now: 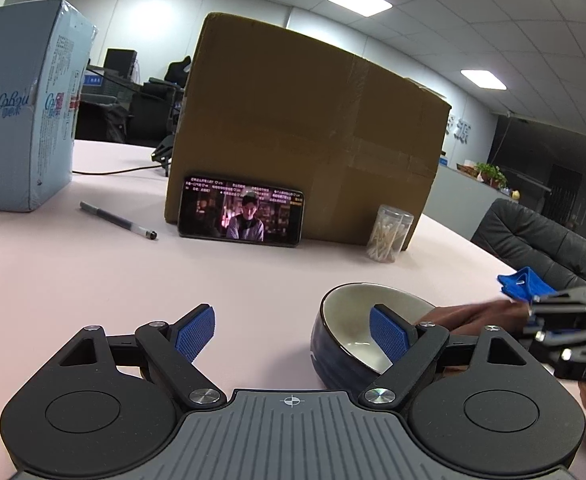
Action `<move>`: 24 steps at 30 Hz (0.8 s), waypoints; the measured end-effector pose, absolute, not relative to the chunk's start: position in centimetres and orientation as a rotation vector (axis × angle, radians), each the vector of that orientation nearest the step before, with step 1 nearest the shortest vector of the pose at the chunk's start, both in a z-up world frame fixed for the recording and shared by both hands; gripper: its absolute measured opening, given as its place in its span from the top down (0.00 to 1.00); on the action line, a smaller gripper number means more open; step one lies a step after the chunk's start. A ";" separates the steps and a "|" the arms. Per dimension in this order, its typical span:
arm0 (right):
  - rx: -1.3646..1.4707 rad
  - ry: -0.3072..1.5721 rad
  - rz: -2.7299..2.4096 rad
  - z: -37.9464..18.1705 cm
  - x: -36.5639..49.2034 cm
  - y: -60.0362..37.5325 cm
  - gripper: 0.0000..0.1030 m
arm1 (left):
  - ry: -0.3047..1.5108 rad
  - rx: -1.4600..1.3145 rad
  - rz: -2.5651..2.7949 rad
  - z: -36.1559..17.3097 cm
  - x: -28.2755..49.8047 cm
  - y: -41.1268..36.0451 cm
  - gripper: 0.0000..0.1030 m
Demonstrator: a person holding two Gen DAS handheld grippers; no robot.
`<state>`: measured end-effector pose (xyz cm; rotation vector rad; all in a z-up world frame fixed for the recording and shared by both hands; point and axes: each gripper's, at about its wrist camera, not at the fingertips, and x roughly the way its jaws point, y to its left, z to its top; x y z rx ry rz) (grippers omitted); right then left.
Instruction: Clean bowl
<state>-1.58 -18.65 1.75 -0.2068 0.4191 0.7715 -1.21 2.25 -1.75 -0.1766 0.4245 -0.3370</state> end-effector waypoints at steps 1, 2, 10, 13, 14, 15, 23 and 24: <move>-0.214 0.430 0.769 1.6 -1.5 -18.4 0.88 | 0.435 -0.175 -0.337 -1.8 -1.1 2.2 0.16; -0.222 0.441 0.767 1.5 -1.5 -18.2 0.88 | 0.445 -0.174 -0.336 -1.9 -0.9 2.1 0.16; -0.233 0.471 0.904 1.0 -3.5 -17.6 0.87 | 0.489 -0.178 -0.335 -2.2 -0.3 2.1 0.16; -0.249 0.483 0.927 0.9 -4.0 -17.2 0.87 | 0.485 -0.180 -0.335 -2.3 -0.4 2.2 0.16; -0.255 0.487 0.933 0.8 -4.2 -17.0 0.87 | 0.482 -0.180 -0.337 -2.2 -0.5 2.2 0.16; -0.251 0.504 0.949 0.7 -4.3 -16.9 0.87 | 0.478 -0.178 -0.338 -2.2 -0.5 2.2 0.16; -0.265 0.546 0.993 0.3 -5.1 -16.8 0.86 | 0.463 -0.174 -0.349 -2.1 -0.9 2.2 0.16; -0.259 0.542 0.984 0.3 -5.1 -16.8 0.86 | 0.460 -0.173 -0.352 -2.1 -0.9 2.2 0.16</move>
